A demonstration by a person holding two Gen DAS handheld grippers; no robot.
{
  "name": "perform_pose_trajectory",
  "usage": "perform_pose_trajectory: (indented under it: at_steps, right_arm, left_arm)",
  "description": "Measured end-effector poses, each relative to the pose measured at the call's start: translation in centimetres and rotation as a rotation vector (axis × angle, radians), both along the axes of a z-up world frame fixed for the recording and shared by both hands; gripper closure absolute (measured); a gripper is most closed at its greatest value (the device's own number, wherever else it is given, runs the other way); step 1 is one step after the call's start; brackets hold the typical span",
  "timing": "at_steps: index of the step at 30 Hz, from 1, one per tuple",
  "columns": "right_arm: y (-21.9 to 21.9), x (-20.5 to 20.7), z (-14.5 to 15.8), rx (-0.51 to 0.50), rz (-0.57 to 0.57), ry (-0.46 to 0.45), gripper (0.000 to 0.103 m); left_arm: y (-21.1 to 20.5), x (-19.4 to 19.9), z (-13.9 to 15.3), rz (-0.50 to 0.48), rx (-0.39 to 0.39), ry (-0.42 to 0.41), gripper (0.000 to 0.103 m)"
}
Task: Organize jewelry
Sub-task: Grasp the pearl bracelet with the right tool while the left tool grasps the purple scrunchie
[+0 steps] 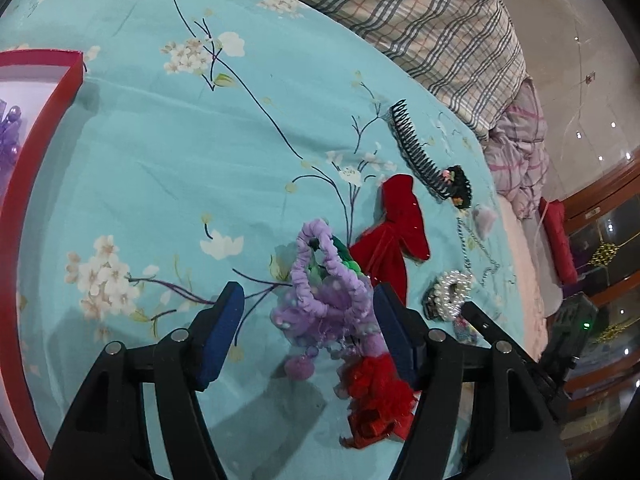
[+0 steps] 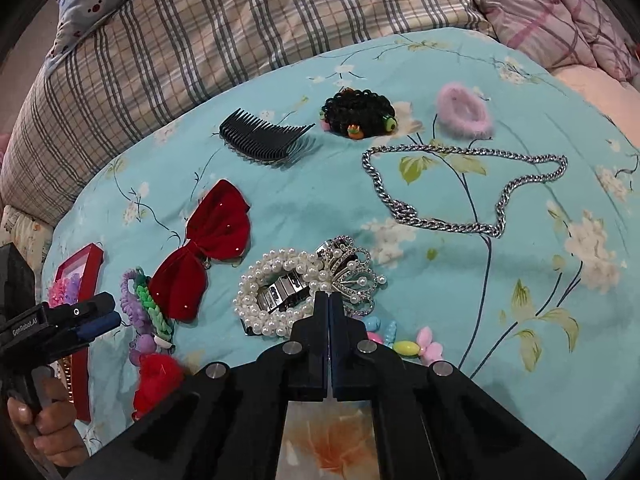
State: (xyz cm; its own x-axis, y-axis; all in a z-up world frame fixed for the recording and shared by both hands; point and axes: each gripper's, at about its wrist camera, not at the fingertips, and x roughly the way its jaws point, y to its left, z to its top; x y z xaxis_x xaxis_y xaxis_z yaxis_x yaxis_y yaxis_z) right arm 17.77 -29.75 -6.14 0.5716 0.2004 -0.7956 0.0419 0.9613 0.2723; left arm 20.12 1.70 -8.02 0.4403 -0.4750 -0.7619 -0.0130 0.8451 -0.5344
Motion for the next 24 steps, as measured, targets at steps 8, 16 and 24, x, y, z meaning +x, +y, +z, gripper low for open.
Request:
perform_pose_trajectory:
  at_steps: [8, 16, 24]
  right_arm:
    - [-0.3, -0.2, 0.6, 0.020, -0.034, -0.001, 0.059]
    - [0.7, 0.3, -0.3, 0.025, -0.073, 0.029, 0.060]
    - [2.1, 1.1, -0.6, -0.120, -0.062, 0.046, 0.076]
  left_arm:
    - [-2.2, 1.3, -1.1, -0.033, 0.017, 0.007, 0.045]
    - [-2.3, 0.0, 0.0, -0.068, 0.057, -0.065, 0.090]
    - [-0.5, -1.7, 0.6, -0.040, 0.058, -0.079, 0.091]
